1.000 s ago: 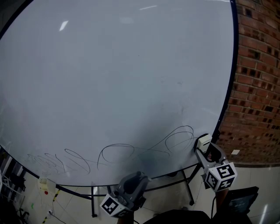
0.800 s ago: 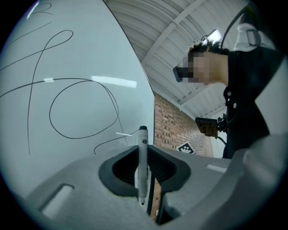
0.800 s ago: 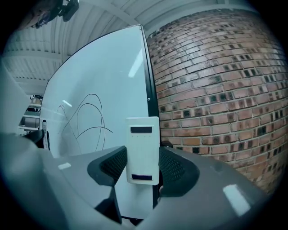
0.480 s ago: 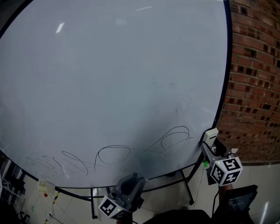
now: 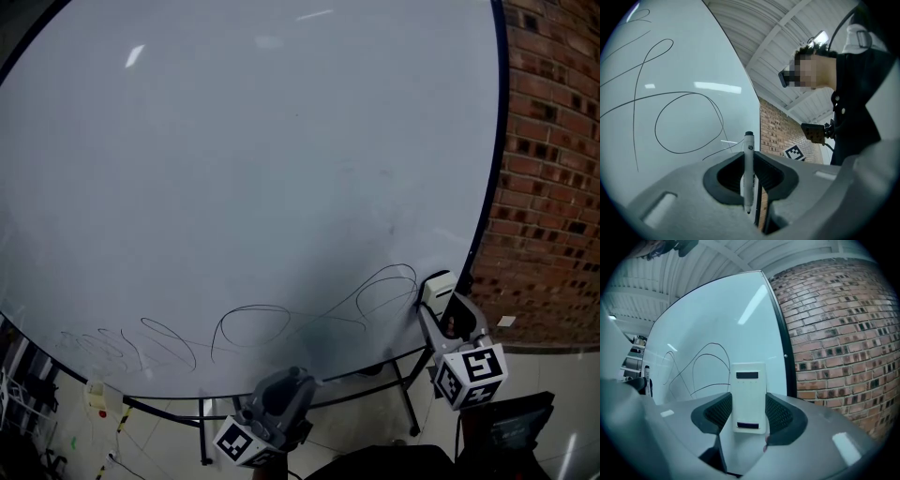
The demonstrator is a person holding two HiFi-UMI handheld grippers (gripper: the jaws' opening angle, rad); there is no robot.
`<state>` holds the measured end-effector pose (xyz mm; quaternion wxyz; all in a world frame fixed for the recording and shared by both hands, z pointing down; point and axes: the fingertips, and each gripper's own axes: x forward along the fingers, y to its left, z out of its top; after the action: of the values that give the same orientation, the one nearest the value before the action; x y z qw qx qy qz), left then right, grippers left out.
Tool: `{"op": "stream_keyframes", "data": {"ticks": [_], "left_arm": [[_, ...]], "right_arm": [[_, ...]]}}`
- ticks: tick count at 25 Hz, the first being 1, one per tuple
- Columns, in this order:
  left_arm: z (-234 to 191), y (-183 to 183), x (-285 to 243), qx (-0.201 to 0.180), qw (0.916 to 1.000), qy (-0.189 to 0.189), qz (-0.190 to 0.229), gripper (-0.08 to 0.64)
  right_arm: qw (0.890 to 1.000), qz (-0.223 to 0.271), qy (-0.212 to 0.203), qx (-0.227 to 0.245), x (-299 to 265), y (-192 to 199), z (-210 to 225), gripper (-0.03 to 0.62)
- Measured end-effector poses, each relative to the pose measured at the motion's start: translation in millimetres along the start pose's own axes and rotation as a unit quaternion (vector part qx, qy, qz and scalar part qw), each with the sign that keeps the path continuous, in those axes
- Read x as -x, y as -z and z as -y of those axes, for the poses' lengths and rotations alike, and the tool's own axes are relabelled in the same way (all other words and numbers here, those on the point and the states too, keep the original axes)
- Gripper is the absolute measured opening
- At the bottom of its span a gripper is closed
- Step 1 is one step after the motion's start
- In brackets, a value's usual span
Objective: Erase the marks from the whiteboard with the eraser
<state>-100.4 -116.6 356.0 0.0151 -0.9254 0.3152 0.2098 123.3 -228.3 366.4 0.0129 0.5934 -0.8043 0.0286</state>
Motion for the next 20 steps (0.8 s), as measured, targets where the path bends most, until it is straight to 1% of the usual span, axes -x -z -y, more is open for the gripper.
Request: {"op": "stream_keyframes", "data": {"ticks": [5,9,11,17,20], "left_arm": [[0.0,0.8,-4.7,0.003,1.0,0.004,0.006,0.061],[2.4,2.9,-7.4,0.006,0.9999,0.01,0.005,0.061],[2.4,2.2,-7.4,0.005,0.9999,0.008,0.006,0.061],[-0.9,-3.6,-1.0,0.002,1.0,-0.001,0.009,0.061],[-2.5,-3.5,1.0,0.0,1.0,-0.003,0.006,0.061]], "right_arm": [[0.999,-0.003,-0.033,0.022,-2.1,-4.5,-20.9,0.225],[0.999,-0.006,-0.05,0.015,-1.6,-0.4,-12.4,0.227],[0.999,-0.005,-0.047,0.011,-0.1,-2.1,-3.0,0.227],[1.0,0.008,-0.013,0.001,4.6,-15.1,32.6,0.227],[1.0,0.013,-0.004,-0.005,5.1,-19.2,42.9,0.227]]}}
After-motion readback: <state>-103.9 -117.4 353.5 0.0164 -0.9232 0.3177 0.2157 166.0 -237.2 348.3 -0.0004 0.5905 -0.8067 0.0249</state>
